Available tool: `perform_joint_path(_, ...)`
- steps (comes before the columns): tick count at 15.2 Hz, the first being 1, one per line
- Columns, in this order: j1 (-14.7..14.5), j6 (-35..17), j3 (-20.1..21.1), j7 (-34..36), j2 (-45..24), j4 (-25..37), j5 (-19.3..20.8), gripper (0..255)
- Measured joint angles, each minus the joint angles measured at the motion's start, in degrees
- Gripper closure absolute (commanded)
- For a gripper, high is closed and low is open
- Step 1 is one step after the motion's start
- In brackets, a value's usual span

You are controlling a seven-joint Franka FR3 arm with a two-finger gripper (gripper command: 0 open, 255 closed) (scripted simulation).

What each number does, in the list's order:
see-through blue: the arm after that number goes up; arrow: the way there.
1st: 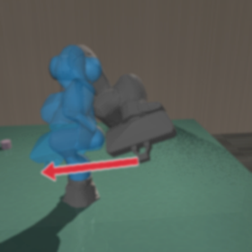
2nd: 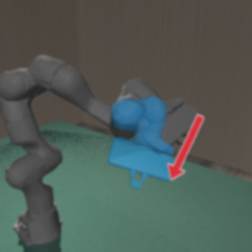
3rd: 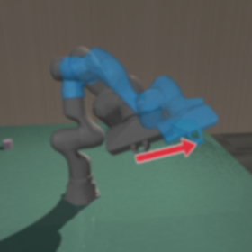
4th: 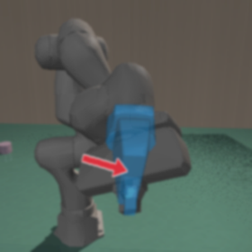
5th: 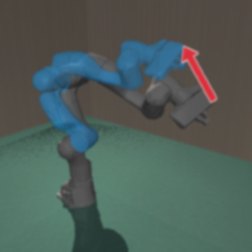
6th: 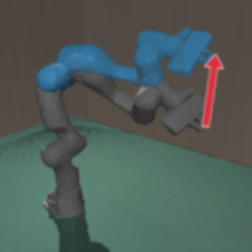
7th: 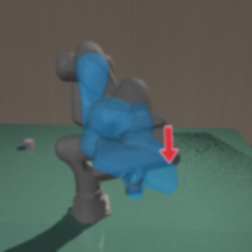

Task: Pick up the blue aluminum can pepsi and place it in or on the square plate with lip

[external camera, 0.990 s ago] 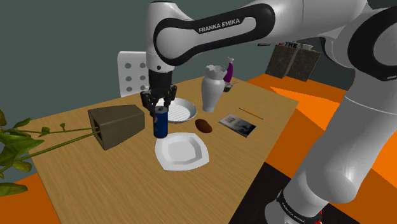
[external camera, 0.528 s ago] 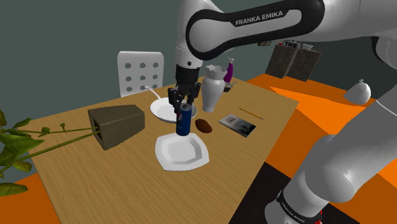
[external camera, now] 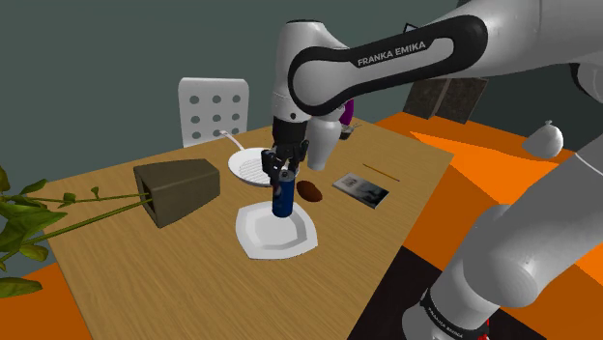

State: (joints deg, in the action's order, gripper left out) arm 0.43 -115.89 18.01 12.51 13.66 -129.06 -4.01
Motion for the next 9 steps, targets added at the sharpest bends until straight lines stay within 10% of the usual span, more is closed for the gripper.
perform_joint_path(9, 0.0, -7.1, 0.5, 0.5, -2.4, -4.7, 0.5, 255)
